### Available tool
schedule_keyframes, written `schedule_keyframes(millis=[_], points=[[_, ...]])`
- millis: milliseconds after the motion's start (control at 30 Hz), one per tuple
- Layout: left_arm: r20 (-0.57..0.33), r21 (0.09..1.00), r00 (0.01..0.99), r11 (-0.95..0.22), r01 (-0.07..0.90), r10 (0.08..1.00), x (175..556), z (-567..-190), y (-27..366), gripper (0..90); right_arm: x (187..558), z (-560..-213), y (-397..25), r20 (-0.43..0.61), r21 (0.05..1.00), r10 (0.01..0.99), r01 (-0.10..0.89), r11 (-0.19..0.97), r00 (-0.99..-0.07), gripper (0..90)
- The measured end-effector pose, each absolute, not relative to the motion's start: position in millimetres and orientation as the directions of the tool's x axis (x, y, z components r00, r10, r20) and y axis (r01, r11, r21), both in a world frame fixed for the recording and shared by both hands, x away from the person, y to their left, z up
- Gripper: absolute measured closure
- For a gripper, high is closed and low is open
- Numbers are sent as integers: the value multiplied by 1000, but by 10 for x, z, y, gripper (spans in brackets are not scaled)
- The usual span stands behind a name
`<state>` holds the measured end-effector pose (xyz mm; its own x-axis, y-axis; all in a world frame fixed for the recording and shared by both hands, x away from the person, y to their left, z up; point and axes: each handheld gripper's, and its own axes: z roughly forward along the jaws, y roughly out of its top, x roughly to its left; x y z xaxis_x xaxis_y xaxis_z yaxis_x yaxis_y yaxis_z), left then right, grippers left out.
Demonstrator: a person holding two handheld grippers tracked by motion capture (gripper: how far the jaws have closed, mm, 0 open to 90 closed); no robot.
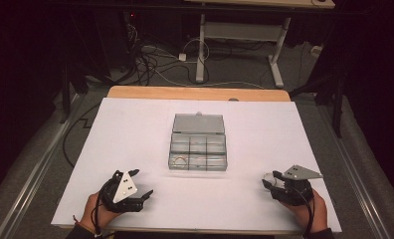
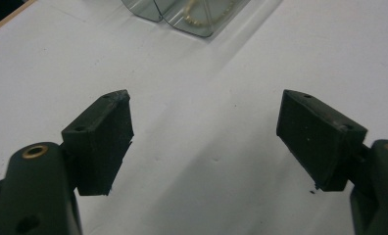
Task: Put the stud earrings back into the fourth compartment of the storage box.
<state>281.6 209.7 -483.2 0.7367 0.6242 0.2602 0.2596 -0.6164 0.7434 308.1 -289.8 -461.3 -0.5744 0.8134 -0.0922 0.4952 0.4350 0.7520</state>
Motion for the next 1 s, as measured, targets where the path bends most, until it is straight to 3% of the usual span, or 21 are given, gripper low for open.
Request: schedule_keyframes(millis=[1000], points=[[259,741,730,-615,270,633,2843,-4837,2122,203,3108,-4455,-2841,-121,804,802,416,425,-585,489]])
